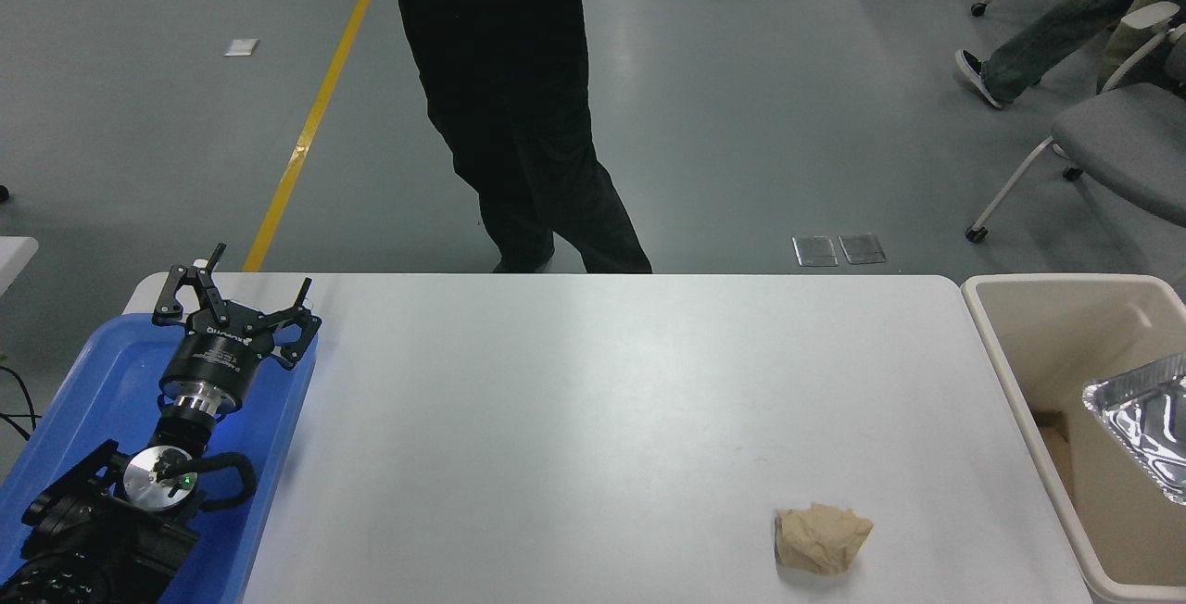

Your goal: Pick up foil plate and place in dustbin

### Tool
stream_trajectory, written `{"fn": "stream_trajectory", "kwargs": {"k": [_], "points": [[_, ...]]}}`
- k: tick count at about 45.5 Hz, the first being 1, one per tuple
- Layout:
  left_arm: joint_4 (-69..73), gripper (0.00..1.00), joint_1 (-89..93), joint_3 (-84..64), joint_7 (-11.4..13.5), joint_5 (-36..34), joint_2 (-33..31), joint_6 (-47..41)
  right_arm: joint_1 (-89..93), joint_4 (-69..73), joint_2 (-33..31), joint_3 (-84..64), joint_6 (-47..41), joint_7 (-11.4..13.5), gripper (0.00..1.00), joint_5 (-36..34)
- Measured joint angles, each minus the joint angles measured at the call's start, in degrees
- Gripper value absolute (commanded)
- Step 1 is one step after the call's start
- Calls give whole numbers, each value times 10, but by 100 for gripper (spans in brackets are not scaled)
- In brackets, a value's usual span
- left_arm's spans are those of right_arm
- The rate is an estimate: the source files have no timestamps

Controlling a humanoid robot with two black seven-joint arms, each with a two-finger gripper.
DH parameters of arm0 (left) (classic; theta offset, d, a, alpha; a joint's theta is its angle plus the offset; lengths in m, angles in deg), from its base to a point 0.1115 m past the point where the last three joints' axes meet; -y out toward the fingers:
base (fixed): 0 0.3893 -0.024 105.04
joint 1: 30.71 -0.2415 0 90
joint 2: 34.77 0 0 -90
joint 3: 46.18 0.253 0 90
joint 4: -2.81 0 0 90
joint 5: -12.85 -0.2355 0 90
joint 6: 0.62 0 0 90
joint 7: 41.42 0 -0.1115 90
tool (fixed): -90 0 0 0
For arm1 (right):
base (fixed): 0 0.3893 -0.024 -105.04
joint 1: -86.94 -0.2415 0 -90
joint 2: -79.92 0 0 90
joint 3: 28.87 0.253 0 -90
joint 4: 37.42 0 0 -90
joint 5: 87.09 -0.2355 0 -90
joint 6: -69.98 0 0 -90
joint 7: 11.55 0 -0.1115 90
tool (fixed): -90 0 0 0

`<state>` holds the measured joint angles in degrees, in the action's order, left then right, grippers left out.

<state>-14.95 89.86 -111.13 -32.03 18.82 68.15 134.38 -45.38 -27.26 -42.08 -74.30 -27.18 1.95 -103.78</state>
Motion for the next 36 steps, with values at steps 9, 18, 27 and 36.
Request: {"fn": "stream_trajectory", "kwargs": {"k": [9,18,27,36], "points": [[0,99,0,0,0,0,0,0,2,3,3,3,21,0,55,5],[0,99,0,0,0,0,0,0,-11,26,-2,3,29,0,56,8],[0,99,0,1,-1,0,0,0,-73,109,-41,0,33,1,58,33],[0,99,1,1,-1,-1,0,0,-172,223,-83,-7,31,1,67,90]]}}
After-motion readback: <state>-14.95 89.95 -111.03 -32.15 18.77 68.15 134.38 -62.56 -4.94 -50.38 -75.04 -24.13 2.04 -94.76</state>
